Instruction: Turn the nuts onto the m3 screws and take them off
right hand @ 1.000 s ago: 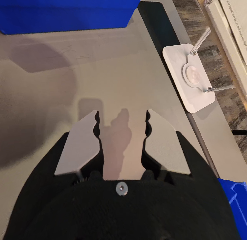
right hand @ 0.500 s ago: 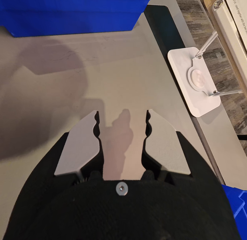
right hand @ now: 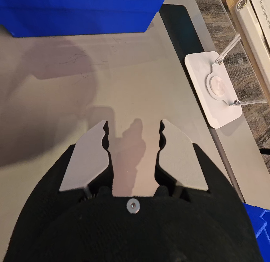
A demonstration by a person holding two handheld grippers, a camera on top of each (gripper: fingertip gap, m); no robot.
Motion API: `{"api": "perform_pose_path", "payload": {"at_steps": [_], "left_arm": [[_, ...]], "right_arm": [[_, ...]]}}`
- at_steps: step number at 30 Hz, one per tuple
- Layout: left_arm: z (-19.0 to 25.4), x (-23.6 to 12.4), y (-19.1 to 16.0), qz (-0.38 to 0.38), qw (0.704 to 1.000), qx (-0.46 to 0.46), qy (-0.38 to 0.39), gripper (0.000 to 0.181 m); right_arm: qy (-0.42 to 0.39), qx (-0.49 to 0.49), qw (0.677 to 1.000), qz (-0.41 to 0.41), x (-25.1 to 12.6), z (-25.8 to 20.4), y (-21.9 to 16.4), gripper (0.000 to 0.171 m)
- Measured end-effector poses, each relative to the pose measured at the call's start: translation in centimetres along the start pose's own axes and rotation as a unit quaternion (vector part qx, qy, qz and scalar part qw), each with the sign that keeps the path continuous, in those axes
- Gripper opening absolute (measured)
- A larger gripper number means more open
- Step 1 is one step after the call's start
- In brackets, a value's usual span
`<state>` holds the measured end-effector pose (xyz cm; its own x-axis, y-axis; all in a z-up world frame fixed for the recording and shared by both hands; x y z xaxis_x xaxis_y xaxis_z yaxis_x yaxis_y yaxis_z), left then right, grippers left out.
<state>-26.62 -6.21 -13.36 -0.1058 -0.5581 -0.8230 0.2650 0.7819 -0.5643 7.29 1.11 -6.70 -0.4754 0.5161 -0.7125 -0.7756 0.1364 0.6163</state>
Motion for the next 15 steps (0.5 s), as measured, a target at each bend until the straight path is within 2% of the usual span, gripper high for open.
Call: {"api": "perform_pose_path", "payload": {"at_steps": [1, 6, 15], "left_arm": [[0.05, -0.01, -0.14, 0.001, 1.000, -0.004, -0.007, 0.029], [0.31, -0.08, -0.09, 0.030, 0.999, -0.014, -0.042, 0.024], [0.33, 0.63, -0.08, 0.051, 0.997, -0.024, -0.054, 0.025]], "right_arm": [[0.001, -0.001, 1.000, -0.001, 0.04, -0.04, -0.02, 0.068], [0.000, -0.003, 1.000, -0.003, 0.07, -0.11, -0.03, 0.068], [0.002, -0.007, 1.000, -0.005, 0.28, -0.33, -0.06, 0.068]]}}
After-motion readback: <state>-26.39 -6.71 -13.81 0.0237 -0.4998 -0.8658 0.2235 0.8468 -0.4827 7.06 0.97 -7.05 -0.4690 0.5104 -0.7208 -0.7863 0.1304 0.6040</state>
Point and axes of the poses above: each gripper's, where its closed fingertips meet, x out along the fingers, y out of its top, z = x × y across the jaws, the point moved 1 cm from there along -x, back along the fingers, and after that the axes turned 3 degrees about -z, right-handed, at the moved point
